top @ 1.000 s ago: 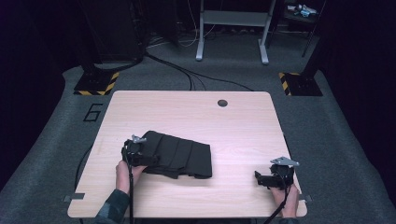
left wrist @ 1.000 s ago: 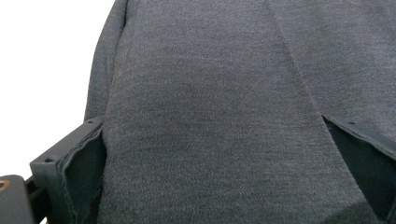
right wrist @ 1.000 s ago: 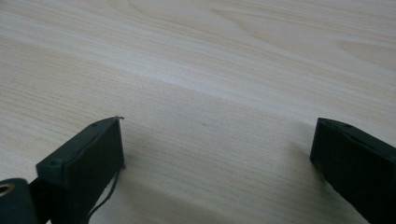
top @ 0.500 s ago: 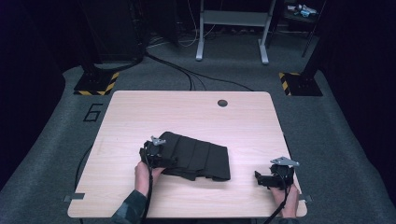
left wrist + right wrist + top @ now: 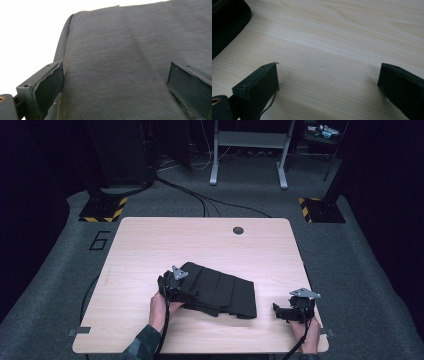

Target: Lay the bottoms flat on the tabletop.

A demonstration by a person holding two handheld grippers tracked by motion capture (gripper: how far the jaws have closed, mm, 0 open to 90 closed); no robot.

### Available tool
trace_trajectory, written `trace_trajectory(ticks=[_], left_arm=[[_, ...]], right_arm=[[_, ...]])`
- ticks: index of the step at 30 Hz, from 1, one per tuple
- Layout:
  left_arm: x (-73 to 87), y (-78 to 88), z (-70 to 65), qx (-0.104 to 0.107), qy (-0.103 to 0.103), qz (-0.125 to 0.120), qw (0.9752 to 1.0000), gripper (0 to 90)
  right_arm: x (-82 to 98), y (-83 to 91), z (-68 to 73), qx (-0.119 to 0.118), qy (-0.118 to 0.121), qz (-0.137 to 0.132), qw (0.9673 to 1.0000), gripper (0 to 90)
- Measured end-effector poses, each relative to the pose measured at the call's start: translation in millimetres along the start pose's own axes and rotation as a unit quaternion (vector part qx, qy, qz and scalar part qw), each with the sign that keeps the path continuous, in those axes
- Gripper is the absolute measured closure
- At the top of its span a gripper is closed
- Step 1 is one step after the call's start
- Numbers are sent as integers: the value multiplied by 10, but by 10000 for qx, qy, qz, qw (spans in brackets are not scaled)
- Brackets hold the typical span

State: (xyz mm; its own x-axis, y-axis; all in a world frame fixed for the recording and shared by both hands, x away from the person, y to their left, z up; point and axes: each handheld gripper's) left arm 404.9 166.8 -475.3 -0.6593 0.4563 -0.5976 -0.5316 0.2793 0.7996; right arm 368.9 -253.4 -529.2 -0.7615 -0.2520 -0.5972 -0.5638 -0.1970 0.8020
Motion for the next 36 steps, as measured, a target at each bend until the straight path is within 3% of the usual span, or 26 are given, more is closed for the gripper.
trace_trajectory(ticks=[6,9,13,18,21,24,28,30,34,36], left_arm=[[-83,149,-198,154,-399,-133,9990,1],[-127,160,-347,269,-666,-195,9972,6],[-173,102,-489,486,-939,-89,9944,26],[-211,46,-676,763,-1309,-7,9885,28],[-217,-5,-791,1015,-1613,11,9817,8],[-219,-55,-897,1076,-1832,55,9772,2],[-224,-156,-995,972,-1935,205,9761,7],[-220,-186,-1020,869,-1973,168,9763,38],[-222,-181,-1036,760,-2096,157,9747,169],[-226,-170,-1017,820,-2148,142,9731,242]], right_arm=[[-1,0,1,-2,-20,-6,10000,25],[1,0,-1,-2,0,-2,10000,26],[1,1,-1,2,-9,-5,10000,28],[1,2,-1,-3,-7,0,10000,28],[1,4,-2,-8,-4,7,10000,28],[2,4,-2,-7,-4,7,10000,29],[2,2,-1,0,-7,-4,10000,29],[3,2,-1,2,-10,-12,10000,29],[7,5,-9,17,28,-10,10000,34],[7,5,-10,18,31,-10,10000,34]])
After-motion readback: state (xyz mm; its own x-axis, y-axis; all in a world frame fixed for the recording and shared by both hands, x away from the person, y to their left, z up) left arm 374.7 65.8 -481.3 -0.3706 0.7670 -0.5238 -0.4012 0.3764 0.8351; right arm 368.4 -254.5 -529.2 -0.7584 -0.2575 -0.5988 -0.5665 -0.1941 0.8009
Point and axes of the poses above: each handheld gripper's, and its own axes: y roughly backward along the jaws, x roughly out of its underside, z roughly to its left, and after that the axes turned 9 degrees about z, right-handed
